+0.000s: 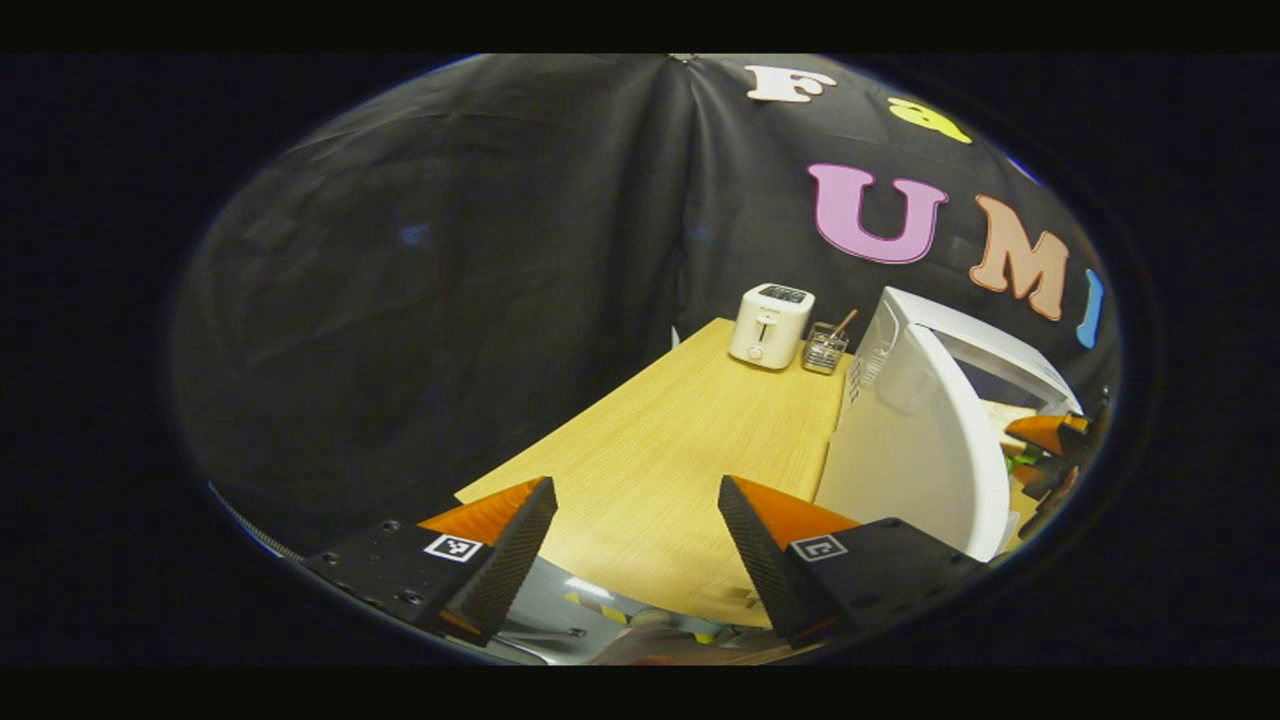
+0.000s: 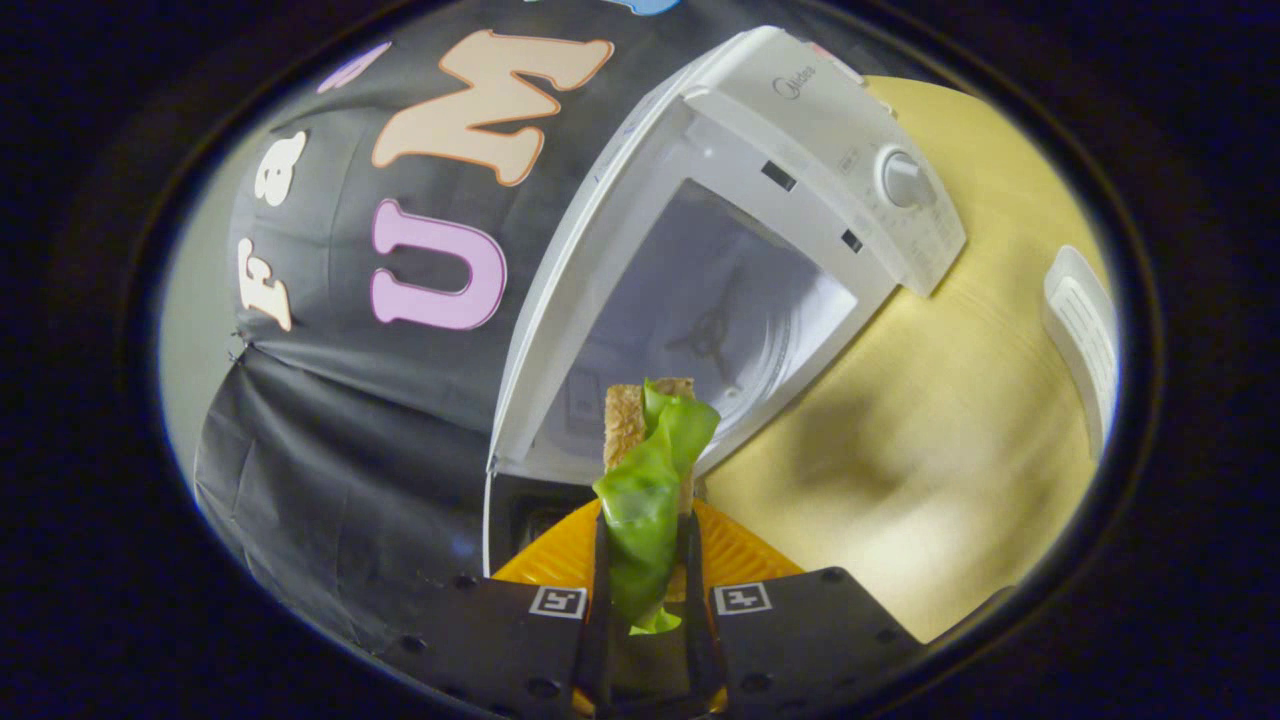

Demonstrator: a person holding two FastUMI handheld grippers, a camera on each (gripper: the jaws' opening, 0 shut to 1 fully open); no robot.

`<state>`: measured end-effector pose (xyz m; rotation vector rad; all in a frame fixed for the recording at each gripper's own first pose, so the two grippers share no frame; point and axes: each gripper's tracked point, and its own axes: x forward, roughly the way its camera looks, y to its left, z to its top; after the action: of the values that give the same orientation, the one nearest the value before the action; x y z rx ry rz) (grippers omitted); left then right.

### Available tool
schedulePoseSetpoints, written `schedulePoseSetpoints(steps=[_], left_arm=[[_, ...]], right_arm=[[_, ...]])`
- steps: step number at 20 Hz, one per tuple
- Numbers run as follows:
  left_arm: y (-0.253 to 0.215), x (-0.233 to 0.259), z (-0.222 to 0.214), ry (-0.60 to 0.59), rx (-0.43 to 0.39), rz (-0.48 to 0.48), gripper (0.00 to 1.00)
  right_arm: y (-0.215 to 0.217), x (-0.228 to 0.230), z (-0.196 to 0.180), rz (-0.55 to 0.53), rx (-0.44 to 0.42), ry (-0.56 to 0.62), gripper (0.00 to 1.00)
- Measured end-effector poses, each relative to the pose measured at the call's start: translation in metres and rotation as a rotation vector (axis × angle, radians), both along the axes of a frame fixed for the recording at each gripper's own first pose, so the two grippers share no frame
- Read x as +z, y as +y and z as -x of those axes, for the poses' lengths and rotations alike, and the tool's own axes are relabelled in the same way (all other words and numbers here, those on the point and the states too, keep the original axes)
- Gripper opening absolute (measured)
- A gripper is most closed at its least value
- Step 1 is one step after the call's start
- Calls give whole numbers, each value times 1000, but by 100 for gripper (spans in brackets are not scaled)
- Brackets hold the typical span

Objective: Open the microwave oven with the left hand, put the food in, and close the microwave oven.

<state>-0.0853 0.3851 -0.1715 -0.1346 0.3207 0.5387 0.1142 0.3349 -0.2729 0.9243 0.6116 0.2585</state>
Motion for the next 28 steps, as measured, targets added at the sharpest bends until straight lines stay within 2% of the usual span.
schedulePoseSetpoints(steps=[1, 2, 4, 5, 7, 8, 10, 14, 15, 16, 17, 18, 19, 20, 25, 26, 27, 28], left_arm=[[2, 0, -1, 7, -3, -8, 93], [6, 2, -2, 11, 0, -22, 96], [11, 1, -3, 20, 2, -31, 96], [12, -1, -2, 30, 0, -25, 93], [17, -7, 2, 56, 1, -24, 93], [19, -10, 4, 70, 3, -21, 96], [24, -13, 6, 84, 8, -17, 94], [30, -21, 6, 115, 10, -3, 96], [29, -24, 6, 124, 6, 3, 93], [29, -27, 7, 139, 5, 7, 96], [30, -30, 6, 147, 2, 14, 96], [30, -30, 6, 149, 0, 22, 96], [31, -30, 7, 148, 1, 25, 96], [32, -30, 7, 147, 6, 26, 96], [31, -33, 7, 148, -6, 37, 95], [32, -33, 8, 150, -6, 39, 95], [32, -35, 7, 150, -3, 43, 93], [33, -34, 7, 148, 2, 48, 94]], right_arm=[[3, -1, -11, -4, -16, -10, 32], [5, -2, -21, 4, -34, -25, 32], [7, -9, -44, 32, -70, -41, 31], [9, -13, -53, 45, -83, -42, 31], [12, -23, -67, 68, -107, -56, 31], [12, -26, -71, 82, -121, -66, 31], [10, -34, -83, 111, -159, -89, 31], [5, -42, -107, 152, -243, -146, 31], [7, -42, -109, 153, -259, -159, 24], [2, -39, -117, 162, -275, -167, 36], [-1, -40, -123, 178, -293, -176, 36], [-3, -40, -127, 183, -307, -183, 29], [-4, -39, -131, 191, -315, -189, 29], [-7, -41, -135, 214, -321, -195, 36], [-20, -45, -139, 386, -312, -225, 37], [-23, -48, -138, 442, -310, -219, 47], [-28, -52, -139, 501, -310, -212, 49], [-29, -53, -134, 547, -290, -205, 56]])
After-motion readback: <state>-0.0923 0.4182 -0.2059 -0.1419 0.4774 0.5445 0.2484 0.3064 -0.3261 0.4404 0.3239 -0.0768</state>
